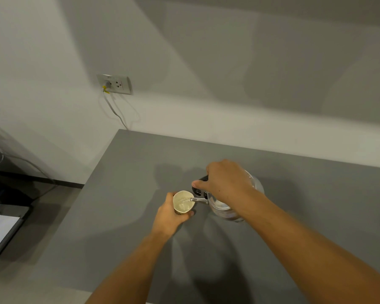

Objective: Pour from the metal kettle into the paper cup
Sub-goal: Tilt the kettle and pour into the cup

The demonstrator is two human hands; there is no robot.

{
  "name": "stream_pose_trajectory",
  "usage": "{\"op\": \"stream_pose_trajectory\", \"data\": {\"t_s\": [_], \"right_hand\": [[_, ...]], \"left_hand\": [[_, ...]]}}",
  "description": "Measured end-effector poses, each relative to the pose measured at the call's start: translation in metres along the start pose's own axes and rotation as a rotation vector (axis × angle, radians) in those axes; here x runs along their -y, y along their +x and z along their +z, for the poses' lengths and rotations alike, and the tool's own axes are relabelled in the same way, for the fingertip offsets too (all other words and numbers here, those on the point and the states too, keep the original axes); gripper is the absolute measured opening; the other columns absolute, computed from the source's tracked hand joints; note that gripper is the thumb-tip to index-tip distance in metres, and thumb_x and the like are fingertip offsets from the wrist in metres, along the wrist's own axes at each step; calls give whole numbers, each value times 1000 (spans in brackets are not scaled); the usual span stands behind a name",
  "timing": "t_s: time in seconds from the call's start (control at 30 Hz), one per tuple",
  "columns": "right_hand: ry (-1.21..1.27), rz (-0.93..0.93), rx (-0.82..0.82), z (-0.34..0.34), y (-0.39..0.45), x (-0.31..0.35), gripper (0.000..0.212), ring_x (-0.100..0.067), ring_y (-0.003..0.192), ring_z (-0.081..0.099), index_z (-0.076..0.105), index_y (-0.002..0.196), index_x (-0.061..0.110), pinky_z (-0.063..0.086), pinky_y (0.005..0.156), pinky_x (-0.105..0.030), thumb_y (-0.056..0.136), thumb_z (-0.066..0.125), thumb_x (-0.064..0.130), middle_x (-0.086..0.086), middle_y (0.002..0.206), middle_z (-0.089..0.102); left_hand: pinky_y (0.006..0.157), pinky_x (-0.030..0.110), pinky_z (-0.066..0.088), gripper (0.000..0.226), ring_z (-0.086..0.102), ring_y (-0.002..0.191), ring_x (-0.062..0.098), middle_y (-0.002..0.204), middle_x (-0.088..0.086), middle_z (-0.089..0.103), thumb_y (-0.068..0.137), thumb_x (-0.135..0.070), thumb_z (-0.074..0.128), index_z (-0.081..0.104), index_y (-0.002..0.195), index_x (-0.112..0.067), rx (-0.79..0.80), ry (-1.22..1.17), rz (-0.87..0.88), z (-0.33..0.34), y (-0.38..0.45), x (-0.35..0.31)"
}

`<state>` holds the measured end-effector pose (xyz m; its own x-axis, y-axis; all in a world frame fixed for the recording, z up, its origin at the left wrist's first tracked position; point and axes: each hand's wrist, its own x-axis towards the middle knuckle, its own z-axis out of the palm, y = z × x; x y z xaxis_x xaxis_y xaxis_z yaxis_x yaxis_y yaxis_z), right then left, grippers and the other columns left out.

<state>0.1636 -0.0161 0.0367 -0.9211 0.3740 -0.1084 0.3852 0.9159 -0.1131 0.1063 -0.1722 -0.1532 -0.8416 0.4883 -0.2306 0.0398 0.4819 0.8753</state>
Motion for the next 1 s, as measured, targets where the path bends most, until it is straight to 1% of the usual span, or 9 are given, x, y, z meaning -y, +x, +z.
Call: {"op": "stream_pose_trajectory", "data": {"t_s": [0.1, 0.2, 0.3, 0.4, 0.57, 0.73, 0.87, 1.0], "right_hand": [[-19, -15, -13, 1, 0, 2, 49, -22, 60, 53, 46, 59, 21, 32, 48, -31, 82, 65, 60, 1, 59, 50], [-23, -17, -21, 1, 1, 4, 47, -23, 64, 56, 47, 60, 21, 33, 49, -30, 82, 65, 59, 1, 60, 49], [-39, -20, -25, 0, 1, 4, 46, -21, 61, 54, 51, 63, 20, 34, 50, -30, 83, 65, 58, 1, 60, 50], [-44, -15, -28, 0, 2, 4, 47, -15, 53, 46, 48, 60, 21, 31, 46, -29, 83, 65, 58, 1, 58, 51], [-54, -16, -24, 0, 2, 5, 47, -16, 54, 47, 48, 60, 20, 30, 46, -29, 82, 65, 58, 1, 58, 49], [-42, -12, -23, 0, 3, 6, 47, -14, 52, 45, 47, 58, 21, 31, 46, -30, 82, 66, 56, 1, 58, 50], [-51, -20, -27, 1, 4, 7, 45, -19, 61, 54, 51, 62, 20, 38, 52, -30, 83, 65, 57, 1, 59, 49], [-45, -22, -39, 3, 3, 6, 46, -19, 60, 53, 46, 59, 22, 33, 48, -29, 82, 65, 58, 1, 59, 49]], "left_hand": [[78, 25, 53, 67, 68, 96, 4, 103, -14, 72, 65, -43, 91, 53, 119, -32, 2, -8, -2, 0, 0, -1], [81, 28, 54, 67, 68, 96, 6, 103, -14, 73, 66, -43, 92, 53, 119, -31, -4, -8, 0, 0, 0, -2], [83, 32, 55, 66, 68, 97, 8, 103, -13, 73, 66, -42, 91, 53, 119, -30, -2, -7, 1, 0, -1, -2], [84, 34, 55, 65, 68, 98, 10, 104, -13, 72, 67, -40, 91, 53, 118, -30, 0, -7, 2, 0, -1, -3], [82, 30, 54, 65, 68, 98, 7, 105, -14, 72, 67, -39, 91, 53, 119, -30, 6, -9, 5, -1, -2, -4], [84, 31, 54, 66, 68, 98, 8, 105, -13, 72, 67, -39, 91, 52, 120, -30, 9, -7, 4, -1, -1, -3], [82, 30, 54, 66, 68, 96, 7, 104, -14, 72, 66, -40, 91, 53, 119, -31, 7, -6, 4, -1, -1, -4], [80, 27, 53, 65, 67, 97, 5, 104, -15, 72, 66, -40, 91, 53, 118, -31, 4, -8, 7, -1, -1, -2]]}}
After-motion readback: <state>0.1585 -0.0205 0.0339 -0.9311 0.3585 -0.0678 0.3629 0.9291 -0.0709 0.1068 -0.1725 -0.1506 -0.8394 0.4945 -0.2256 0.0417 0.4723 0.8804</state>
